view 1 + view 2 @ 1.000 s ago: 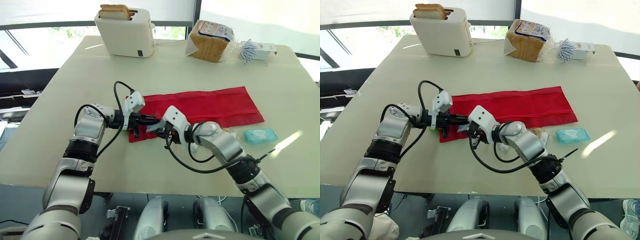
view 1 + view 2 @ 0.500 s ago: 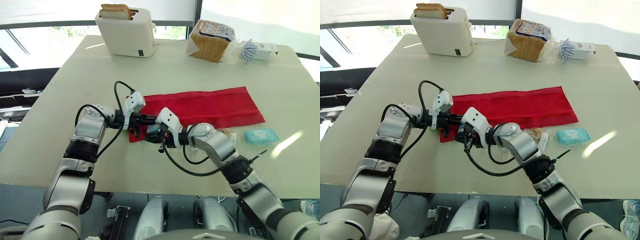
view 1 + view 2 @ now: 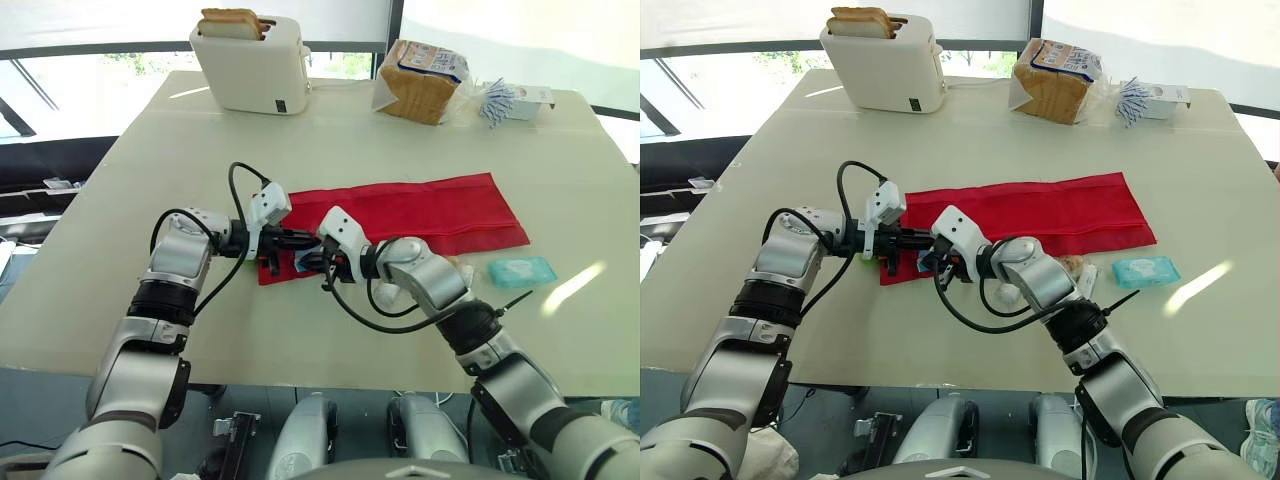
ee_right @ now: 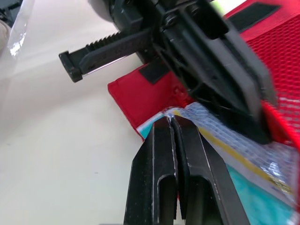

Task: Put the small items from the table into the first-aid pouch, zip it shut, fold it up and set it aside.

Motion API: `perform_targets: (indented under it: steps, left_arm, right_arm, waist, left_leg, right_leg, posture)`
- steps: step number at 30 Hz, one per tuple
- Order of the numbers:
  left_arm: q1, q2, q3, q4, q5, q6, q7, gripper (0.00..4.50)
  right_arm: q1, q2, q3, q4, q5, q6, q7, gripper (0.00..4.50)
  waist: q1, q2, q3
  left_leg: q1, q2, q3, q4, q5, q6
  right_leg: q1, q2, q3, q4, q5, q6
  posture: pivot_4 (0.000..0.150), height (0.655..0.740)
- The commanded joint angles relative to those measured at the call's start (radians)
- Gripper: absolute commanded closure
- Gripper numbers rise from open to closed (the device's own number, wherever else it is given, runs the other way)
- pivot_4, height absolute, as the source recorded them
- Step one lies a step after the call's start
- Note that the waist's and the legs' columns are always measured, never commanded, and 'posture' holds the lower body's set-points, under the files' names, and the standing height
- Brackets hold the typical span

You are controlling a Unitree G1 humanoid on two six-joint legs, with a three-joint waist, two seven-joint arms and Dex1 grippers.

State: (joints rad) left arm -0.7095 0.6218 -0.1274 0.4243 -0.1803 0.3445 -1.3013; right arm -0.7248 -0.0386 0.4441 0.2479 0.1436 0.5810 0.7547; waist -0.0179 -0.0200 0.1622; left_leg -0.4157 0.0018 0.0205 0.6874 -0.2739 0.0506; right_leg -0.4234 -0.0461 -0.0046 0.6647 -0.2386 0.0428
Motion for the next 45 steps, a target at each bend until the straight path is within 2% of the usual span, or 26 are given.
perform_targets:
  steps: [1,10,19,30,45]
  left_arm:
    - [-0.002,0.005,0.02,-0.061,-0.028,0.014,0.002,4.5]
    - [0.017,0.021,0.027,-0.095,-0.04,0.052,0.002,4.5]
    - [0.051,0.042,0.029,-0.107,-0.042,0.053,0.003,4.5]
    - [0.048,0.053,0.043,-0.051,-0.035,0.055,0.004,4.5]
    - [0.049,0.059,0.047,-0.04,-0.042,0.068,-0.017,4.5]
  right_arm:
    - [-0.02,0.02,0.004,0.023,-0.025,-0.04,-0.006,4.41]
    - [-0.048,0.093,-0.036,0.151,-0.085,-0.125,-0.113,4.41]
    - [-0.072,0.102,-0.076,0.202,-0.095,-0.178,-0.137,4.41]
    - [0.008,0.064,-0.06,0.016,-0.075,-0.104,-0.104,4.41]
    - [-0.007,0.108,0.004,0.104,-0.143,-0.127,-0.118,4.41]
  waist:
    - [0.0,0.0,0.0]
    - [-0.002,0.0,0.0]
    - [-0.009,0.0,0.0]
    - [-0.019,0.0,0.0]
    - [-0.022,0.0,0.0]
  left_leg:
    - [0.0,0.0,0.0,0.0,0.0,0.0]
    - [0.0,0.0,0.0,0.0,0.001,-0.001]
    - [0.0,0.0,-0.001,0.0,0.001,-0.002]
    - [0.0,0.0,-0.001,-0.001,0.001,-0.002]
    - [0.0,0.0,-0.001,-0.002,0.001,-0.002]
  right_leg:
    - [0.0,0.0,0.0,0.0,0.0,0.0]
    - [0.0,0.0,0.0,0.0,0.0,0.0]
    - [0.0,0.0,0.0,0.0,0.0,0.0]
    - [0.0,0.0,0.0,0.0,0.0,0.0]
    - [-0.001,0.0,0.0,0.001,0.0,0.0]
  posture:
    - [0.15,0.74]
    - [0.15,0.74]
    - [0.15,0.74]
    - [0.15,0.74]
    - [0.15,0.74]
